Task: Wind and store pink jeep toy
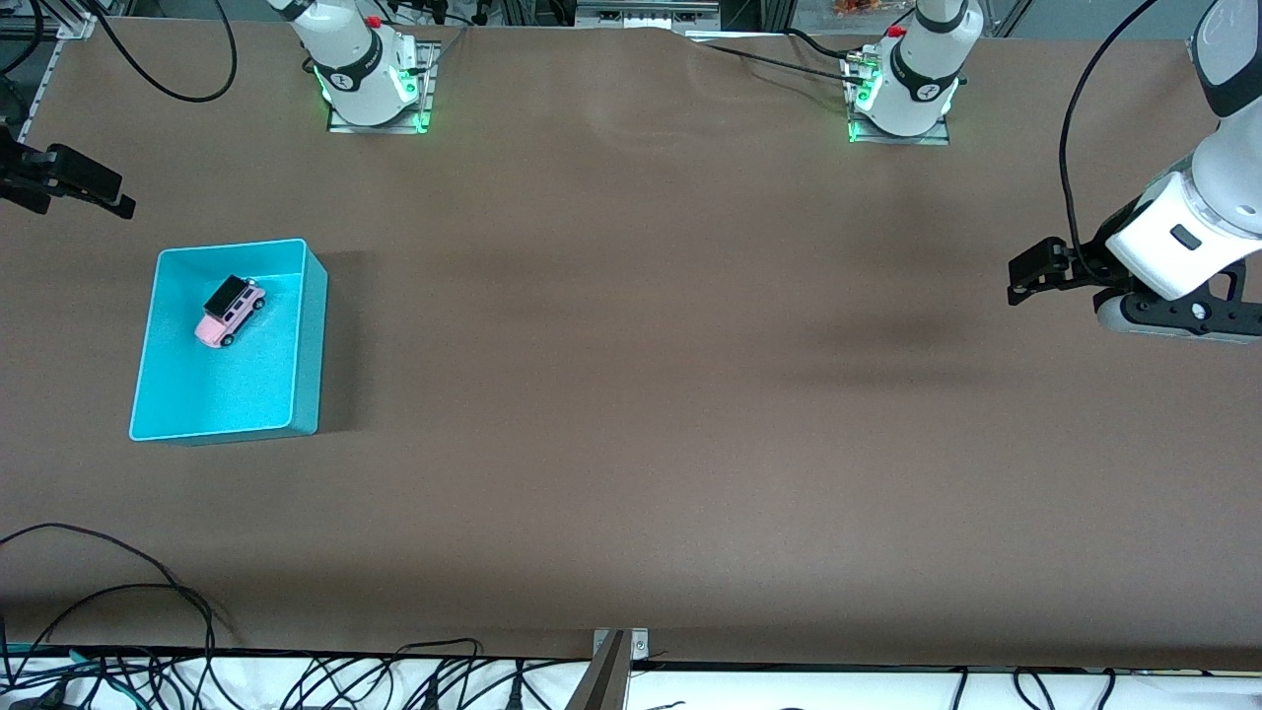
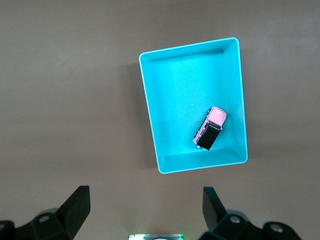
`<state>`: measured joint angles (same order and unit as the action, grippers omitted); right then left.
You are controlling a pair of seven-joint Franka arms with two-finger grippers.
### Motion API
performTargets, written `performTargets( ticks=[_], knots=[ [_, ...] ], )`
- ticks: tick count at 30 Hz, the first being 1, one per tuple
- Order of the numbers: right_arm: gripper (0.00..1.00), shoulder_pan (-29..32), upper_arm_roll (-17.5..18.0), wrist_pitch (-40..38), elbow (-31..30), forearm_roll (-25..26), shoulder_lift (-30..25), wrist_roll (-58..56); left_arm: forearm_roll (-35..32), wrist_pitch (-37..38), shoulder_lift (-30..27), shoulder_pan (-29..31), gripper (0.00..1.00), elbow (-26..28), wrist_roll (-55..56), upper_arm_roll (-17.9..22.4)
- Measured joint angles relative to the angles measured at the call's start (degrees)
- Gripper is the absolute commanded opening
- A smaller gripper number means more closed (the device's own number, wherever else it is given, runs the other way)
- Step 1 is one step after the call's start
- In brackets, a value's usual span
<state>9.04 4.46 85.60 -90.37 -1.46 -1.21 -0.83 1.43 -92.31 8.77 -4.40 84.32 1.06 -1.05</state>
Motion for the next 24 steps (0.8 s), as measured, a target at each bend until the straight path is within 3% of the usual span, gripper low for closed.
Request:
performTargets(
  ticks=[24],
  knots=[
    [1.00, 0.01, -0.01, 0.82, 0.13, 0.00, 0.04, 0.00, 0.00, 0.00, 0.00, 0.00, 1.00, 0.00, 0.00, -0.08]
  ],
)
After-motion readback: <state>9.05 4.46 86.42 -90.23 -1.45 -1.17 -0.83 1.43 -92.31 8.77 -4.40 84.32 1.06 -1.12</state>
